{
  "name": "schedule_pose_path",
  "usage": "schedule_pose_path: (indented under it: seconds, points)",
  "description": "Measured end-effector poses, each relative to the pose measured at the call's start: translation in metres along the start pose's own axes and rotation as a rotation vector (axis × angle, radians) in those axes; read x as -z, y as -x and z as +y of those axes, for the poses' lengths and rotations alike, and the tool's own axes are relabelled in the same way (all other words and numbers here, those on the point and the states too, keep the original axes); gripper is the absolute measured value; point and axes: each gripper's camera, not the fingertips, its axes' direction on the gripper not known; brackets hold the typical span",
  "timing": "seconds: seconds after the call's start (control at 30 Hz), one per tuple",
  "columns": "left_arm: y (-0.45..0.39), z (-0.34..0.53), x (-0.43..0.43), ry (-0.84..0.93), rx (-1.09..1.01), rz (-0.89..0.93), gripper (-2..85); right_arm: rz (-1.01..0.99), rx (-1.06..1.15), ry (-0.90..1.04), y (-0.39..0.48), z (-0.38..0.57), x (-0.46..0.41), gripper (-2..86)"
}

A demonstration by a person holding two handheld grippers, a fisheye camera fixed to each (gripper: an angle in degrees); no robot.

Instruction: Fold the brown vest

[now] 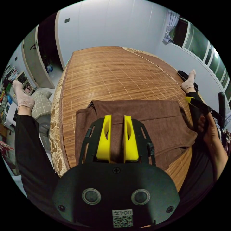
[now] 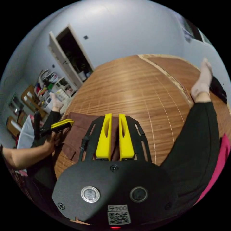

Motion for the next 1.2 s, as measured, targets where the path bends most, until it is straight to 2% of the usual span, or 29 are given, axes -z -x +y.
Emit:
schedule_pose_path:
  seconds: [0.17, 0.37, 0.4, 0.6, 0.77, 0.9, 1.0, 1.07, 1.2]
  points:
    - [0.000, 0.000, -0.002, 0.000, 0.000, -0.001, 7.3, -0.022, 0.242, 0.077, 0.077, -0.016, -0.025, 6.8]
    - [0.002, 0.001, -0.004, -0.003, 0.003, 0.006, 7.2, 0.120, 0.313, 0.271, 0.098, -0.012, -0.076, 11.1]
    - [0.003, 0.001, -0.004, -0.003, 0.004, 0.007, 7.2, 0.109, 0.324, 0.254, 0.097, -0.009, -0.077, 11.2]
    - [0.013, 0.000, -0.006, -0.005, 0.036, 0.050, 6.6, 0.071, 0.257, 0.235, 0.088, -0.010, -0.064, 12.2]
    - [0.016, 0.000, -0.007, -0.006, 0.040, 0.050, 6.1, 0.006, -0.016, 0.064, 0.046, -0.018, -0.014, 9.7]
    - [0.018, -0.001, -0.008, -0.006, 0.042, 0.054, 6.0, -0.027, -0.046, 0.036, 0.049, -0.017, -0.006, 8.5]
    - [0.019, -0.002, -0.008, -0.006, 0.043, 0.055, 6.0, -0.082, -0.002, 0.106, 0.064, -0.020, -0.012, 7.4]
    - [0.020, -0.002, -0.008, -0.006, 0.042, 0.054, 6.0, -0.131, 0.009, 0.227, 0.076, -0.027, -0.008, 6.1]
    - [0.021, -0.004, -0.009, -0.005, 0.042, 0.052, 6.0, -0.064, 0.102, 0.430, 0.099, -0.029, 0.003, 4.7]
